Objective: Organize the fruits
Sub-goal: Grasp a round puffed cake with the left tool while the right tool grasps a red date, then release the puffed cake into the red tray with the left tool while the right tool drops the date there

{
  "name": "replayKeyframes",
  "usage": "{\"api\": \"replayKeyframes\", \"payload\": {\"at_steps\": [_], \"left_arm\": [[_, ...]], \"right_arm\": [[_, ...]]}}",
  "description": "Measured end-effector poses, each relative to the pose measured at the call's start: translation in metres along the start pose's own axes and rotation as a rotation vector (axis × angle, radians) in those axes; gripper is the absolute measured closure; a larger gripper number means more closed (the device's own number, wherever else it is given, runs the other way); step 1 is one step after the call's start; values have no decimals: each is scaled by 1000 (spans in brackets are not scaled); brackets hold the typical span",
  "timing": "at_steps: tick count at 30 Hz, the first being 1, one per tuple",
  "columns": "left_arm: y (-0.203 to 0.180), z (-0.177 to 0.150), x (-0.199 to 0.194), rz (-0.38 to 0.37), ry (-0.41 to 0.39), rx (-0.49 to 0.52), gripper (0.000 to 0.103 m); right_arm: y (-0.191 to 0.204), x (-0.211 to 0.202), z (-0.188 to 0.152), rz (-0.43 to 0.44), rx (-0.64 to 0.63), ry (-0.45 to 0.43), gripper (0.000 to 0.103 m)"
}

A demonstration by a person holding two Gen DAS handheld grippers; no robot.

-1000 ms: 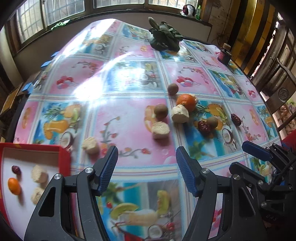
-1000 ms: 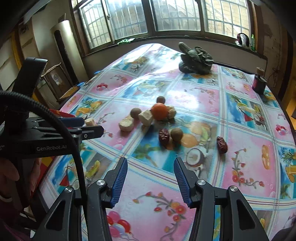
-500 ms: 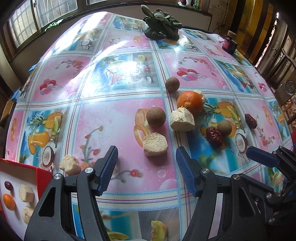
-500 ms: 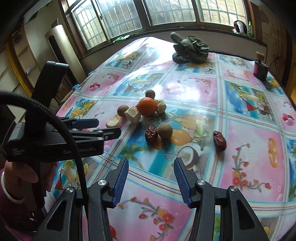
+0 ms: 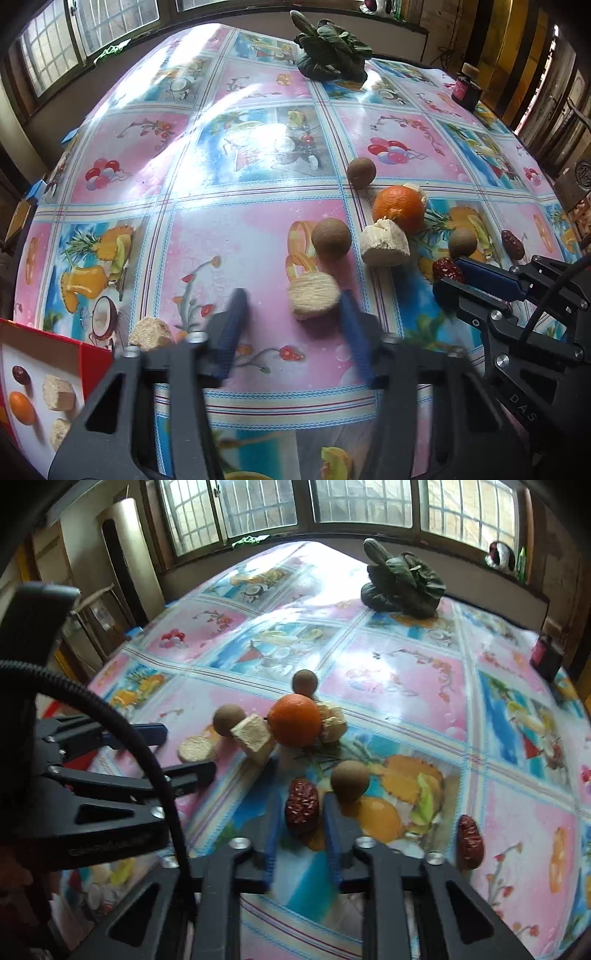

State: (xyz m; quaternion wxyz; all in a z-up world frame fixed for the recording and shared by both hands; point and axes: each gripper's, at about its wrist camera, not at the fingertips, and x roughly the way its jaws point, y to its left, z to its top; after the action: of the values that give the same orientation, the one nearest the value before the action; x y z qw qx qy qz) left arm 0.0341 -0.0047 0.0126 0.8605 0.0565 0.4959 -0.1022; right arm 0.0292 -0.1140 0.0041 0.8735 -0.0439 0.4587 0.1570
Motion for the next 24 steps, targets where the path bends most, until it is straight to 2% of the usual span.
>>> {"api": "replayKeyframes", "payload": {"at_steps": [5,16,24], "left_arm": [[1,-8,-9,-32,14,-5,76],[13,-36,-71,-35,-64,-35,76],[50,-64,-108,19,-108,-75,76]], "right_arm": [[-4,-13,-8,18,35,-10,84],[19,-55,-26,108,72,-70,84],[59,-72,-28,174,22,-87,84]]}}
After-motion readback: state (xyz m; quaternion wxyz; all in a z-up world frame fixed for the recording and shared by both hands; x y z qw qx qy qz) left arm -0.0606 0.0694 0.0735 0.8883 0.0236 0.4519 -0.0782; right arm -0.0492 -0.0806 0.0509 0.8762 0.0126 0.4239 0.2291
